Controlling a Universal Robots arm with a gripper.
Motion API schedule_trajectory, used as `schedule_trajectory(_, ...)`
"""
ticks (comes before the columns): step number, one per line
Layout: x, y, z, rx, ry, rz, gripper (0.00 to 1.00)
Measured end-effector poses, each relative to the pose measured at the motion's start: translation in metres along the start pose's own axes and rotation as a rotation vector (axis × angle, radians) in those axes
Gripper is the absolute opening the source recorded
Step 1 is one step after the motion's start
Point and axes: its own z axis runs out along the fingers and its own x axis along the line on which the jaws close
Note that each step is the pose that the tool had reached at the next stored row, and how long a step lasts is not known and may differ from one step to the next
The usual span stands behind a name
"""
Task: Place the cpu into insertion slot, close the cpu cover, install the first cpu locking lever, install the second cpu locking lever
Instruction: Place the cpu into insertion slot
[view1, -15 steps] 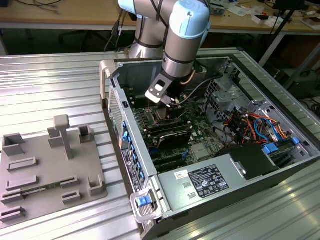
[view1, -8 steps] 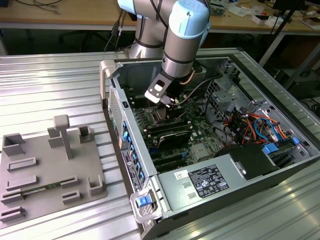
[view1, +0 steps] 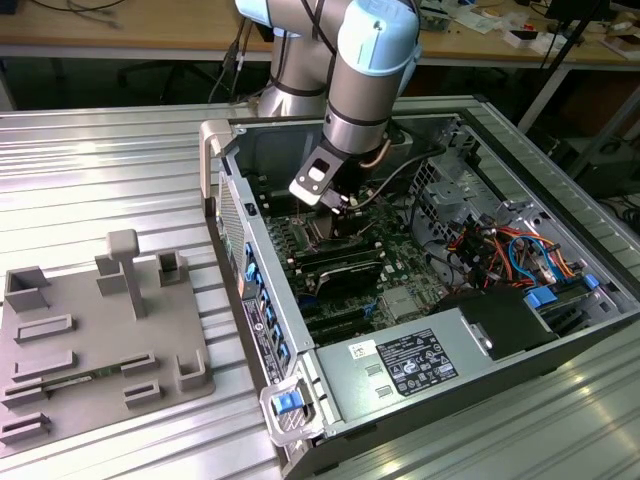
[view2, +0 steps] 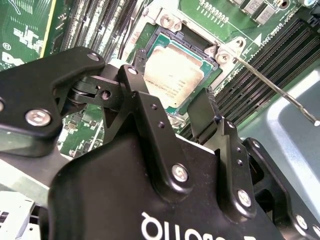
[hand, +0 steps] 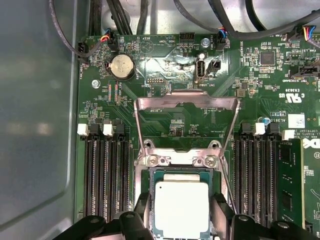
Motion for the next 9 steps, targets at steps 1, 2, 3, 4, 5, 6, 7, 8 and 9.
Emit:
schedule_trajectory(1, 0.0000, 0.0001, -0.0003, -0.0002, 0.0002, 0.000, 0.61)
schedule_trajectory(2, 0.0001, 0.0001, -0.0005, -0.0003, 0.0003, 0.000, 0.61)
schedule_trajectory(3, 0.0001, 0.0001, -0.0007, -0.0003, 0.0004, 0.000, 0.61)
schedule_trajectory(4, 0.0000, 0.0001, -0.0008, -0.0001, 0.0003, 0.000, 0.61)
schedule_trajectory(5, 0.0000, 0.0001, -0.0009, -0.0002, 0.0002, 0.000, 0.61)
schedule_trajectory(6, 0.0000, 0.0001, -0.0009, -0.0002, 0.0002, 0.000, 0.61)
schedule_trajectory(7, 0.0000, 0.0001, -0.0008, -0.0001, 0.0001, 0.000, 0.61)
schedule_trajectory(8, 0.0000, 0.0000, -0.0002, 0.0000, 0.0004, 0.000, 0.61)
schedule_trajectory(9, 0.0001, 0.0000, 0.0004, -0.0002, 0.0010, 0.000, 0.61)
